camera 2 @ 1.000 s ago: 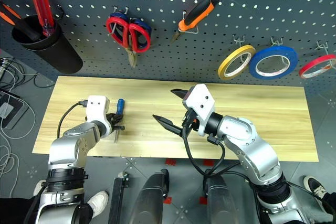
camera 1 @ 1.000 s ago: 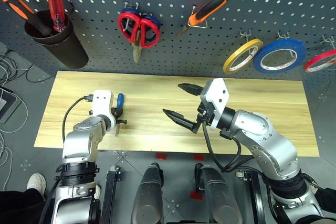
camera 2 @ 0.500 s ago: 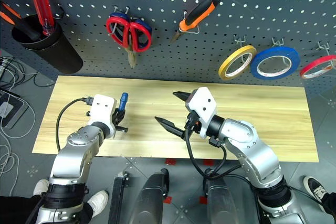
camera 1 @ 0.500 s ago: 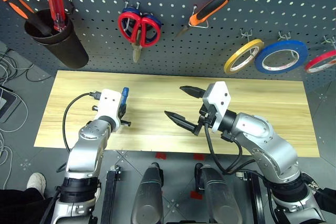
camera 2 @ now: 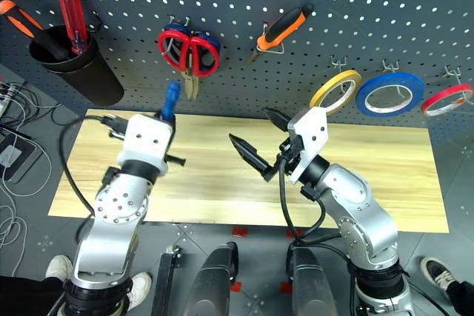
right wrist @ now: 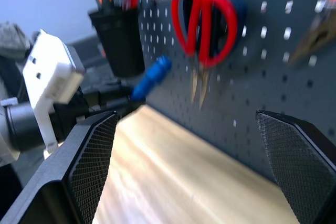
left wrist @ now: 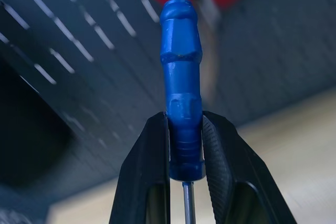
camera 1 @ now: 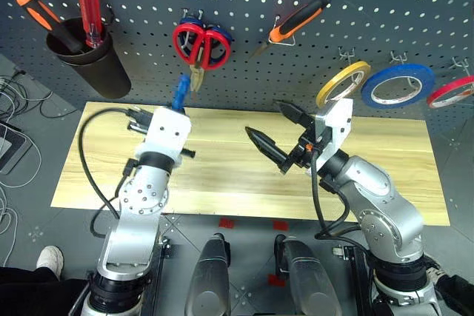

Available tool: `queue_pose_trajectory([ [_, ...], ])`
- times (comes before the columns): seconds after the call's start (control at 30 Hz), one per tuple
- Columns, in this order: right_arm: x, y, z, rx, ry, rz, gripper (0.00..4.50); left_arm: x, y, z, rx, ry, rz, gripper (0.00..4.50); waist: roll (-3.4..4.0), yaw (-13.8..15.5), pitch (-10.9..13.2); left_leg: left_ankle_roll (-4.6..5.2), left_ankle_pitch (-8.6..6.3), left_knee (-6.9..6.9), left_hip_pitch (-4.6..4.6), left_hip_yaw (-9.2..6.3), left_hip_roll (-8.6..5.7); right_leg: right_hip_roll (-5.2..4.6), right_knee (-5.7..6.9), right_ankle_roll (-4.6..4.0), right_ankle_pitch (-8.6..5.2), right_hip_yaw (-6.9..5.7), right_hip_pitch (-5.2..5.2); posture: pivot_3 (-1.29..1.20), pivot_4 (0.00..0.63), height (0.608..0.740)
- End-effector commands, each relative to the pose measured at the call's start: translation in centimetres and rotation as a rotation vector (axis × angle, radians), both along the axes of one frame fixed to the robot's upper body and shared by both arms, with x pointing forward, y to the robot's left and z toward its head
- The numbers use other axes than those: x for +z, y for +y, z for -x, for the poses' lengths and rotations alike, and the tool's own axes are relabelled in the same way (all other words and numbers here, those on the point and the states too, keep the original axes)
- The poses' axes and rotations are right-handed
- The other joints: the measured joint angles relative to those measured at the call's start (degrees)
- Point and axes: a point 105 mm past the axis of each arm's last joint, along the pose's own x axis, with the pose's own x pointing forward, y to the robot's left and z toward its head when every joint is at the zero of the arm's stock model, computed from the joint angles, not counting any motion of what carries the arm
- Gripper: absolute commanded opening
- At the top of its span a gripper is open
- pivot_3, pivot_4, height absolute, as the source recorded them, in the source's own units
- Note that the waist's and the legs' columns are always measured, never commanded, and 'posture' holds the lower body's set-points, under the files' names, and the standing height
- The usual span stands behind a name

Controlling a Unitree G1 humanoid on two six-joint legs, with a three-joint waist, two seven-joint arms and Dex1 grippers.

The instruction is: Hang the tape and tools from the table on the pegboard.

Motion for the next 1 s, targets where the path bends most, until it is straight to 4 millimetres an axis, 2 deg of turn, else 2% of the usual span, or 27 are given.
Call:
queue_pose_trajectory([
  [0.03, 2.1, -0.2, 1.0, 0.007, -0.107, -0.054, 4.50, 4.0, 0.9, 1.1, 0.034, -0.178, -0.045, 0.53, -0.04, 0.10, -0.18, 0.00, 0.00, 0.00, 0.00, 0.01, 0.00, 0.01, 0.00, 0.00, 0.00, -0.01, 0.00, 0.17, 0.283, 0.740],
  [0.13, 2.9, -0.3, 0.9, 0.011, -0.110, -0.108, 4.50, 7.9, 2.1, 1.1, 0.064, -0.315, -0.067, 0.53, -0.09, 0.46, -0.44, -0.06, 0.05, 0.01, -0.01, -0.02, 0.01, 0.03, 0.04, 0.00, 0.00, -0.06, 0.00, 0.17, 0.277, 0.740],
  [0.23, 3.6, -0.1, 1.0, 0.019, -0.125, -0.126, 4.50, 10.8, 2.3, 0.6, 0.067, -0.407, -0.079, 0.53, -0.12, 0.92, -1.00, -0.08, 0.07, 0.02, -0.03, -0.05, 0.03, 0.08, 0.04, -0.01, 0.00, -0.12, -0.01, 0.16, 0.277, 0.740],
  [0.4, 4.8, 0.3, 1.1, 0.022, -0.146, -0.147, 4.50, 14.1, 3.0, -0.7, 0.087, -0.502, -0.077, 0.53, -0.30, 1.01, -1.35, -0.05, 0.09, 0.08, -0.03, -0.04, 0.00, 0.07, 0.08, -0.01, 0.01, -0.12, 0.00, 0.15, 0.275, 0.740],
  [0.5, 5.2, 0.3, 1.0, 0.018, -0.153, -0.149, 4.50, 14.8, 3.2, -1.3, 0.090, -0.528, -0.073, 0.53, -0.33, 0.95, -1.42, -0.03, 0.10, 0.09, -0.03, -0.05, 0.00, 0.08, 0.09, -0.01, 0.01, -0.15, 0.00, 0.14, 0.274, 0.740],
  [0.63, 5.5, 0.3, 0.7, 0.009, -0.157, -0.142, 4.50, 15.0, 4.1, -2.2, 0.112, -0.533, -0.036, 0.53, -0.33, 0.87, -1.42, -0.03, 0.10, 0.08, -0.04, -0.04, 0.01, 0.08, 0.09, -0.02, 0.01, -0.17, -0.01, 0.13, 0.273, 0.740],
  [0.77, 5.5, 0.2, 0.6, 0.000, -0.155, -0.132, 4.50, 14.3, 4.6, -2.5, 0.121, -0.512, -0.022, 0.53, -0.34, 0.76, -1.43, -0.02, 0.11, 0.09, -0.04, -0.05, 0.02, 0.08, 0.12, -0.02, 0.01, -0.18, -0.01, 0.13, 0.272, 0.740],
  [1.0, 5.1, 0.4, 0.7, 0.000, -0.154, -0.118, 4.50, 10.0, 6.6, -2.9, 0.211, -0.359, 0.182, 0.53, -0.39, 0.72, -2.24, -0.02, 0.11, 0.12, -0.05, -0.05, 0.02, 0.07, 0.15, -0.02, 0.01, -0.20, -0.01, 0.14, 0.264, 0.740],
])
